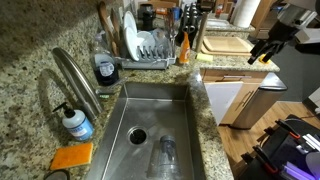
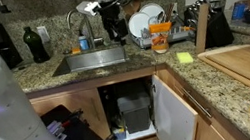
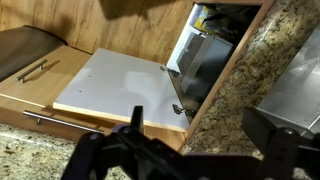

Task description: Open the tap

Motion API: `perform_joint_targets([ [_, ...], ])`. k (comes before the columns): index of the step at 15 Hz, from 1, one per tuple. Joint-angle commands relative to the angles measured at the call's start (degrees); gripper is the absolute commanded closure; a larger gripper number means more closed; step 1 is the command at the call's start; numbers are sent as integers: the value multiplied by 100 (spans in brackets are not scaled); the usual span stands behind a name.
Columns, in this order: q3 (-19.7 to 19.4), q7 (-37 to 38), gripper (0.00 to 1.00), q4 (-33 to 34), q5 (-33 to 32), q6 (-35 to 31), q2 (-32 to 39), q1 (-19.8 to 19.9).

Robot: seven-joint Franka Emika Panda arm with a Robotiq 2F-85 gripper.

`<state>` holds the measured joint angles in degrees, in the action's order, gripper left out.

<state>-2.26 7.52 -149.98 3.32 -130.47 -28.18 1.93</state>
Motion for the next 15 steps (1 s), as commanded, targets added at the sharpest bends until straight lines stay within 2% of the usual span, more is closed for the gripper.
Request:
perform_joint_targets([
  [1,47,-25,0,10,30,16,0,50],
  [3,-60,-308,0,189,182,198,210,-86],
  [4,41,-446,0,307,-36,398,392,-106],
  [5,294,-254,0,305,-419,352,519,-6],
  [9,1306,1273,0,313,-1708,44,1142,37],
  [12,1886,2439,0,670,-3027,302,1738,37],
  [13,1542,2015,0,314,-2490,185,1255,-162],
  [15,1693,2446,0,476,-2899,197,1571,-217],
])
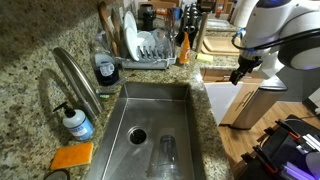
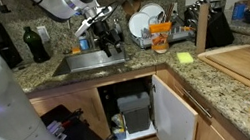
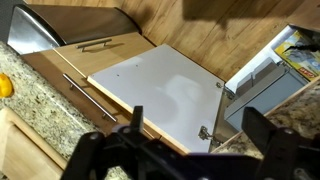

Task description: Open the tap

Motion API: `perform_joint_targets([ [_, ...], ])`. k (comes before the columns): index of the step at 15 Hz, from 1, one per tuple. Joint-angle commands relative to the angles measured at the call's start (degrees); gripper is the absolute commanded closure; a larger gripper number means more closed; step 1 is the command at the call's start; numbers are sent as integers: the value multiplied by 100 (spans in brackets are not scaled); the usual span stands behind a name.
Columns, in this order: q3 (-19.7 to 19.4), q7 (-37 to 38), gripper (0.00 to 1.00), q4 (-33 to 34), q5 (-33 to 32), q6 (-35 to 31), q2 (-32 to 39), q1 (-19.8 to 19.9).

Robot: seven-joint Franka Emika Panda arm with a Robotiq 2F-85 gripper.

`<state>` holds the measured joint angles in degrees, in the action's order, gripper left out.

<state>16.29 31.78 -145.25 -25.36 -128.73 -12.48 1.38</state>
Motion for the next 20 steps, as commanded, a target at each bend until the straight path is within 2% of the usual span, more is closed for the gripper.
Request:
perform_joint_targets([
  [1,-164,47,0,60,-71,27,77,-171],
  [2,-268,-202,0,62,269,-187,98,-222],
  [3,-63,237,0,63,-504,-87,149,-166],
  [4,136,543,0,92,-1012,107,303,-239],
  [6,365,1084,0,138,-1685,367,631,-484],
  [9,521,1519,0,381,-2386,1124,1106,-981],
  [12,498,1334,0,634,-2943,1851,1102,-1455],
  [13,354,1468,0,403,-2634,1451,1064,-1460],
  [16,383,1439,0,591,-2827,1739,1067,-1596],
  [17,315,1358,0,562,-2934,1433,1028,-1560],
  [18,326,921,0,663,-3163,1160,1093,-1610],
  [20,470,556,0,1092,-3349,1554,1408,-1795],
])
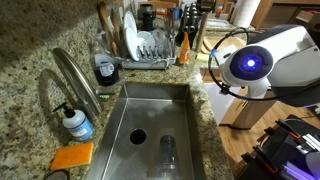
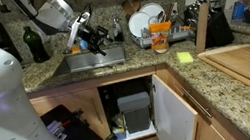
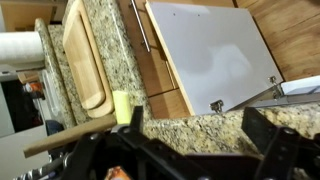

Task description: Open the tap

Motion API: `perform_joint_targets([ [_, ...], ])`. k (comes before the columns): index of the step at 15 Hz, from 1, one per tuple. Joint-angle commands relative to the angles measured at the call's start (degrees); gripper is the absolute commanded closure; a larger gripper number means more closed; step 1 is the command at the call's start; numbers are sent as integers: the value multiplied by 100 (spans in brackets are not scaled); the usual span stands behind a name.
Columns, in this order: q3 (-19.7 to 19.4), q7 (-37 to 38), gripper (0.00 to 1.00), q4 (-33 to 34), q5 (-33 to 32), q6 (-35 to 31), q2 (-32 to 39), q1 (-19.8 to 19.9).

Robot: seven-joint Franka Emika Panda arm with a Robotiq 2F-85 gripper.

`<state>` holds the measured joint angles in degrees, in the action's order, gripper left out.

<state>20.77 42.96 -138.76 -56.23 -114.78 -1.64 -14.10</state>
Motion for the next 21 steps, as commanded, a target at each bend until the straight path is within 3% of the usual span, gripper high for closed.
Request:
perform_joint_targets([
  [1,89,-830,0,626,-229,277,388,-363],
  [4,170,-1562,0,925,-400,432,442,-623],
  [7,83,-1585,0,849,-1335,813,311,-687],
  [8,130,-1445,0,867,-882,660,310,-728],
  [11,74,-1461,0,868,-1214,742,311,-711],
  [12,-20,-1853,0,753,-1129,-188,269,-594],
  [16,-363,-2320,0,1050,-1640,-1837,358,-315],
  [19,-613,-3172,0,1289,-1357,-3030,520,-98],
  [20,-627,-3808,0,1375,-903,-2861,717,-86],
  [21,-614,-4037,0,1436,-755,-2241,752,-120],
])
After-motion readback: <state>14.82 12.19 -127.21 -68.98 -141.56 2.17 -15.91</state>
